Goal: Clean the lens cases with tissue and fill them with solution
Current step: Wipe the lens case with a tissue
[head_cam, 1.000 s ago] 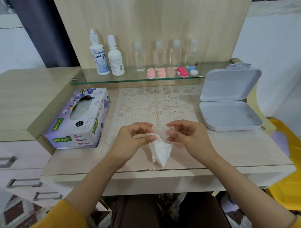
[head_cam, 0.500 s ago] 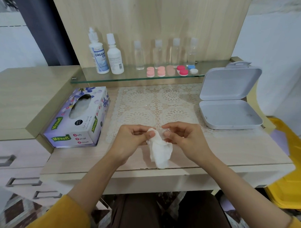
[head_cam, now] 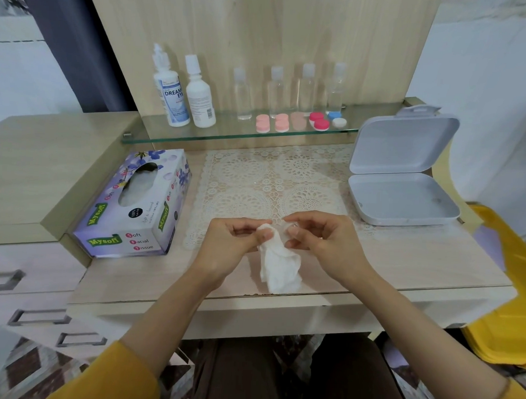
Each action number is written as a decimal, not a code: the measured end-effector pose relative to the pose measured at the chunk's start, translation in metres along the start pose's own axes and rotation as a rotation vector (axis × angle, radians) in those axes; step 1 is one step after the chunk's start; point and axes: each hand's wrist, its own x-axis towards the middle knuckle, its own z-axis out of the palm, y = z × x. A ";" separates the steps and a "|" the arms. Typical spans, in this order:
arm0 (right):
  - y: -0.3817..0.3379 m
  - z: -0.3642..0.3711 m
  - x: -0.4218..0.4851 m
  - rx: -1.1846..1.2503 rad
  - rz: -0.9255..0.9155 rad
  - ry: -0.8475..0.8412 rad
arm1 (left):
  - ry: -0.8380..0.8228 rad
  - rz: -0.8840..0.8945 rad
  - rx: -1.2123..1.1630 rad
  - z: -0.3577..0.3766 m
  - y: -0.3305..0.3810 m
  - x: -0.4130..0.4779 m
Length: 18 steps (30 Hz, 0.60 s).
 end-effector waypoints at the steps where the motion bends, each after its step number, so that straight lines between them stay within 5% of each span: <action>1: 0.000 -0.001 0.000 0.008 0.005 0.001 | -0.018 -0.007 -0.003 -0.001 0.000 0.000; 13: -0.001 0.003 -0.001 -0.032 -0.002 0.010 | 0.094 0.042 0.046 0.007 -0.003 -0.002; 18: 0.000 0.000 0.000 0.020 0.028 0.010 | 0.014 0.006 0.003 0.002 -0.001 -0.002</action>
